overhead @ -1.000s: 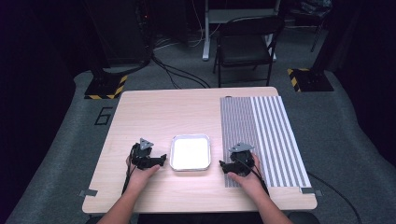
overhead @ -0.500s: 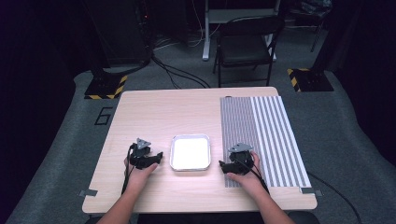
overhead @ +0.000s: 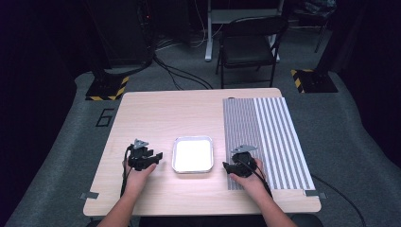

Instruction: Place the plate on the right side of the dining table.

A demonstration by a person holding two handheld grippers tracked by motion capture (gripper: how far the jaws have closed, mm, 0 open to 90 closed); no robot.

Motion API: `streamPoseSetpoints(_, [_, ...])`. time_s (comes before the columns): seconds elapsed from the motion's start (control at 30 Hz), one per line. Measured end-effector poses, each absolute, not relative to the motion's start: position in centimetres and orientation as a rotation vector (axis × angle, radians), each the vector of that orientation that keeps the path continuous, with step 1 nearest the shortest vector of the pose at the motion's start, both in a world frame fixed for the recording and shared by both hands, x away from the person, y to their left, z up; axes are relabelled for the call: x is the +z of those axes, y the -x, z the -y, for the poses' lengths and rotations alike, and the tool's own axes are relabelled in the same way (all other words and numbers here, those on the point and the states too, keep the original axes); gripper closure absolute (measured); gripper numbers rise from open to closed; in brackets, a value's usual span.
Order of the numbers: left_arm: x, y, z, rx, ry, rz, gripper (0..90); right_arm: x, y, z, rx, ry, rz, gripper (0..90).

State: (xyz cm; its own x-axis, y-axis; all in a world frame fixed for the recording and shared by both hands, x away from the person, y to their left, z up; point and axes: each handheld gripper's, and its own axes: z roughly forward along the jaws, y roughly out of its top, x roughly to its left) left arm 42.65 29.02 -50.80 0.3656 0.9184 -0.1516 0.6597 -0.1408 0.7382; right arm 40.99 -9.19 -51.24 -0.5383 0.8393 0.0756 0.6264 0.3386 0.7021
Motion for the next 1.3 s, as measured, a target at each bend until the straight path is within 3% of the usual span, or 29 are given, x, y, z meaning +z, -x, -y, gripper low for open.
streamPoseSetpoints(0.33, [-49.9,-42.3,-28.7,0.291,-1.803,-1.334,53.9,-49.1,-40.4,8.5,1.069,-1.271,-2.258,53.7])
streamPoseSetpoints(0.83, [-49.4,-42.2,-28.7,0.179,-1.746,-1.327,62.7,-48.5,-41.2,7.3,1.129,-1.333,-2.228,53.9])
streamPoseSetpoints(1.3, [-49.2,-42.5,-28.0,0.121,-1.749,-1.306,68.4,-47.9,-41.8,6.7,1.223,-1.465,-2.215,64.7])
